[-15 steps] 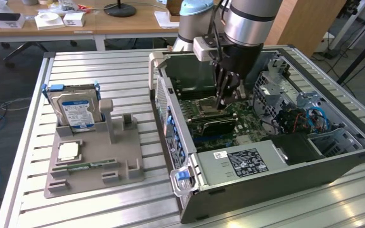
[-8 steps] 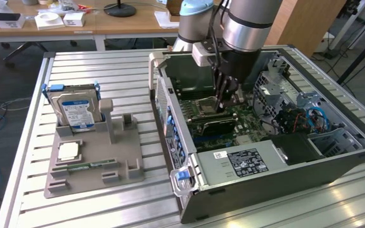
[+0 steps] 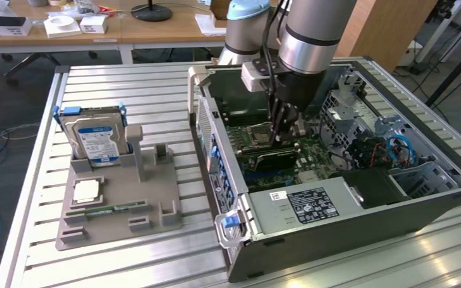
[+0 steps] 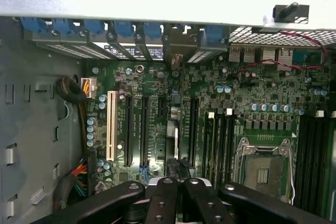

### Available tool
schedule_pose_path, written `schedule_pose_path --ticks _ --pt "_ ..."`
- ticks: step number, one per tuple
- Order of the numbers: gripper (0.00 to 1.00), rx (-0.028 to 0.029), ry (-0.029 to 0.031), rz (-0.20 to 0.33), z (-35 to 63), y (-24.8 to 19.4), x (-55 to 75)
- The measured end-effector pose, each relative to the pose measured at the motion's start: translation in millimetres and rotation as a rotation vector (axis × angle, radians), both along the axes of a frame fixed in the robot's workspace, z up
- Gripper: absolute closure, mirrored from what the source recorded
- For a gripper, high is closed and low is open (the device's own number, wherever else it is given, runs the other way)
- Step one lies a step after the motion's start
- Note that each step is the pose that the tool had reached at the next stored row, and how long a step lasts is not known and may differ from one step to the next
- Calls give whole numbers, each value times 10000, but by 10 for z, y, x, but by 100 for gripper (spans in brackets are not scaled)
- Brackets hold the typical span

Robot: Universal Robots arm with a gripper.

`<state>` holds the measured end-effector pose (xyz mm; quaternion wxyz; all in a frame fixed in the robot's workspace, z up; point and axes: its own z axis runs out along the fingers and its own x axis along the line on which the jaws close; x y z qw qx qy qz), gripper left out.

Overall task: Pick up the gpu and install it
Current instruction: 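Press down on the gpu until it lock into place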

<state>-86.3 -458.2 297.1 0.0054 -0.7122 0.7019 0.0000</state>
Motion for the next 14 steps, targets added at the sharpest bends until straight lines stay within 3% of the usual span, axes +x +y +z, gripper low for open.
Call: schedule_pose_path --ticks 8,14 --pt "90 -3 1 -1 -23 -1 0" --pt "90 -3 1 0 -99 -1 0"
